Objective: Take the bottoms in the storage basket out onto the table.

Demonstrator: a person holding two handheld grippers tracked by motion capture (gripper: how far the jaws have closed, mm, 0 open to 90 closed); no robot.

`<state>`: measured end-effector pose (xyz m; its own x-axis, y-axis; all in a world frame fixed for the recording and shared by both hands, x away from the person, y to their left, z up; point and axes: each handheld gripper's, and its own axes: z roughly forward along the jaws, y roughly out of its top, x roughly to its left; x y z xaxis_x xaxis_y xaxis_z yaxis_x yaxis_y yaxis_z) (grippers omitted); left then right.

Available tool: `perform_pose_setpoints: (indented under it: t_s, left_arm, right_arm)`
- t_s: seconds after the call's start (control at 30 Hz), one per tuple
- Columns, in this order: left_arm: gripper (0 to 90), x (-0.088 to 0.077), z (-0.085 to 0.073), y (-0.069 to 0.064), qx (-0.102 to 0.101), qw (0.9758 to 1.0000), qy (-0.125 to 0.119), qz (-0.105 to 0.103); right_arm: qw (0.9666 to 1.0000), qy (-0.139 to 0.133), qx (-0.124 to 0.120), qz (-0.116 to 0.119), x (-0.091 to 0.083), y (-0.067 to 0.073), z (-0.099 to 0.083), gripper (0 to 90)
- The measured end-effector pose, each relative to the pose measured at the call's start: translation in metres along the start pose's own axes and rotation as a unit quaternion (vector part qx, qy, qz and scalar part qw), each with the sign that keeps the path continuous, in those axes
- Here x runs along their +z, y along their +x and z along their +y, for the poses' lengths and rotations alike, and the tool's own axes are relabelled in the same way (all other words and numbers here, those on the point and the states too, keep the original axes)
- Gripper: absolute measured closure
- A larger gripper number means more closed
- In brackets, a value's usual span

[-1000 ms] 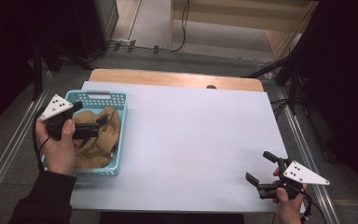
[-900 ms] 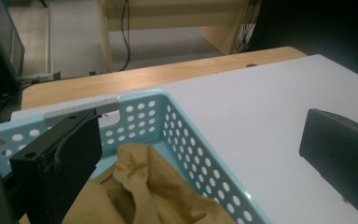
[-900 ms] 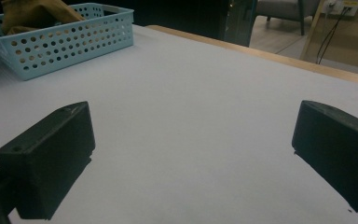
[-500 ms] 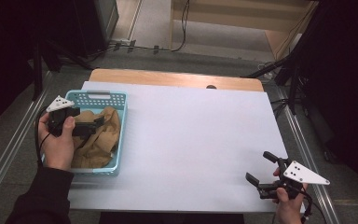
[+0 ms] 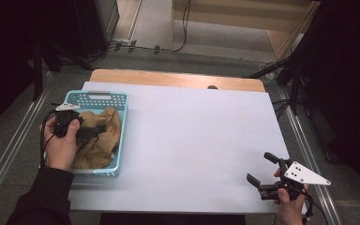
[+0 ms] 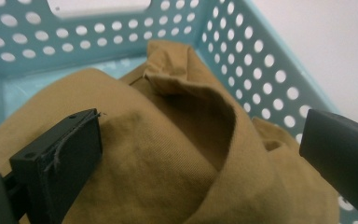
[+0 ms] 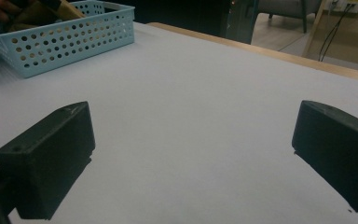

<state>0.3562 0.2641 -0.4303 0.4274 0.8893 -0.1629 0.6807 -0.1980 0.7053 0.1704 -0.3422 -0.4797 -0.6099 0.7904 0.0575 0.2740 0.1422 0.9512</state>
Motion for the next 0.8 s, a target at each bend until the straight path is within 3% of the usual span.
perform_pose_setpoints:
  t_s: [0.17, 0.2, 0.43, 0.6, 0.63, 0.67, 0.7, 0.8]
  left_arm:
    - [0.0, 0.012, -0.001, 0.000, 0.005, 0.9991, 0.042, 0.005]
    - [0.0, 0.016, -0.001, -0.001, 0.009, 0.9982, 0.059, 0.006]
    - [0.0, 0.026, -0.003, -0.001, 0.010, 0.9951, 0.098, -0.007]
    - [0.0, 0.034, -0.003, -0.002, 0.020, 0.9906, 0.135, -0.015]
    - [0.0, 0.036, -0.004, -0.003, 0.019, 0.9892, 0.145, -0.014]
    - [0.0, 0.040, -0.004, -0.004, 0.022, 0.9861, 0.164, -0.012]
    - [0.0, 0.040, -0.004, -0.004, 0.022, 0.9861, 0.164, -0.012]
    - [0.0, 0.047, -0.006, -0.006, 0.029, 0.9806, 0.194, 0.003]
  right_arm:
    - [1.0000, 0.000, 0.001, 0.000, 0.000, 0.000, 0.000, 0.0]
    - [1.0000, 0.000, 0.001, 0.001, 0.000, 0.000, 0.000, 0.0]
    - [1.0000, 0.002, 0.002, 0.002, 0.000, 0.000, 0.000, 0.0]
    - [1.0000, 0.003, 0.002, 0.004, 0.001, 0.000, -0.001, 0.0]
    - [1.0000, 0.003, 0.002, 0.004, 0.001, 0.000, -0.001, 0.0]
    - [1.0000, 0.003, 0.003, 0.004, 0.001, 0.000, -0.001, 0.0]
    - [1.0000, 0.003, 0.003, 0.004, 0.001, 0.000, -0.001, 0.0]
    - [1.0000, 0.005, 0.003, 0.004, 0.001, 0.000, -0.001, 0.0]
